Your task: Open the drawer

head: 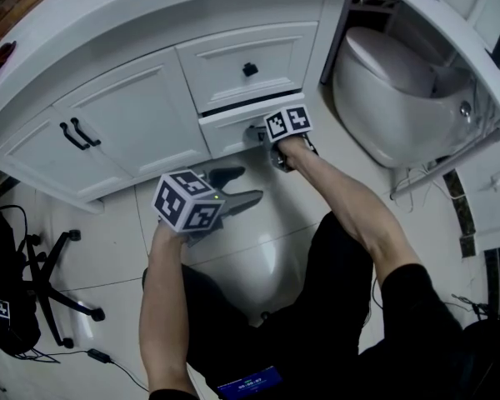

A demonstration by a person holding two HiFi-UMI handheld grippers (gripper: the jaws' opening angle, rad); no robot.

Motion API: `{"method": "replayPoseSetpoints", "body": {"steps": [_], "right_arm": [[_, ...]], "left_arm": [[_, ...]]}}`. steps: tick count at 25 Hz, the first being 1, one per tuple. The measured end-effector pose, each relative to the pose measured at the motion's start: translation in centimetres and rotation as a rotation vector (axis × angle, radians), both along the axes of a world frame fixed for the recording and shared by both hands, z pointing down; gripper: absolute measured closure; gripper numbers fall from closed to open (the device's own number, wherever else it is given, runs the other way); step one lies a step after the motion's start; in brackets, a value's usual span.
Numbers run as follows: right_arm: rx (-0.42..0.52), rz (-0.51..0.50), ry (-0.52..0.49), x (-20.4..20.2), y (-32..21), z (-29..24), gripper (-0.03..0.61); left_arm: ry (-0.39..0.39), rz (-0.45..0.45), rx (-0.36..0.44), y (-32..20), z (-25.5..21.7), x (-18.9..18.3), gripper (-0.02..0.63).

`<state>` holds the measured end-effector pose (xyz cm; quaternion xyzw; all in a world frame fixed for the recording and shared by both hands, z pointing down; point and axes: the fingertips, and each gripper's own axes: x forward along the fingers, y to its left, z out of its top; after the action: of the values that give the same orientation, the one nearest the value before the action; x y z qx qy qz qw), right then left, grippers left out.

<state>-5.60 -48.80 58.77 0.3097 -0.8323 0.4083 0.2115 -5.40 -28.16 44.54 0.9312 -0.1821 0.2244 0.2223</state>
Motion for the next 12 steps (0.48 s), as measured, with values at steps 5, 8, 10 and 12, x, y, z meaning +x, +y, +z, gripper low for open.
{"method": "replayPoseSetpoints", "body": {"steps": [5, 8, 10, 12], "right_arm": [[-0.01, -0.013, 0.008, 0.2, 0.8, 0.1, 0.428], [-0.01, -0.029, 0.02, 0.4, 1.4, 0.0, 0.428], [-0.009, -0.04, 0.03, 0.5, 1.9, 0.0, 0.428], [-0.012, -0.051, 0.04, 0.5, 2.4, 0.0, 0.428]], "left_arm": [[-0.004, 0.006, 0.006, 0.8, -0.3, 0.5, 0.327], [-0.005, 0.007, 0.013, 1.3, -0.7, 0.7, 0.327], [-0.007, 0.009, 0.016, 1.8, -0.9, 0.9, 0.327], [-0.009, 0.009, 0.017, 2.3, -1.0, 0.9, 0.327]]}}
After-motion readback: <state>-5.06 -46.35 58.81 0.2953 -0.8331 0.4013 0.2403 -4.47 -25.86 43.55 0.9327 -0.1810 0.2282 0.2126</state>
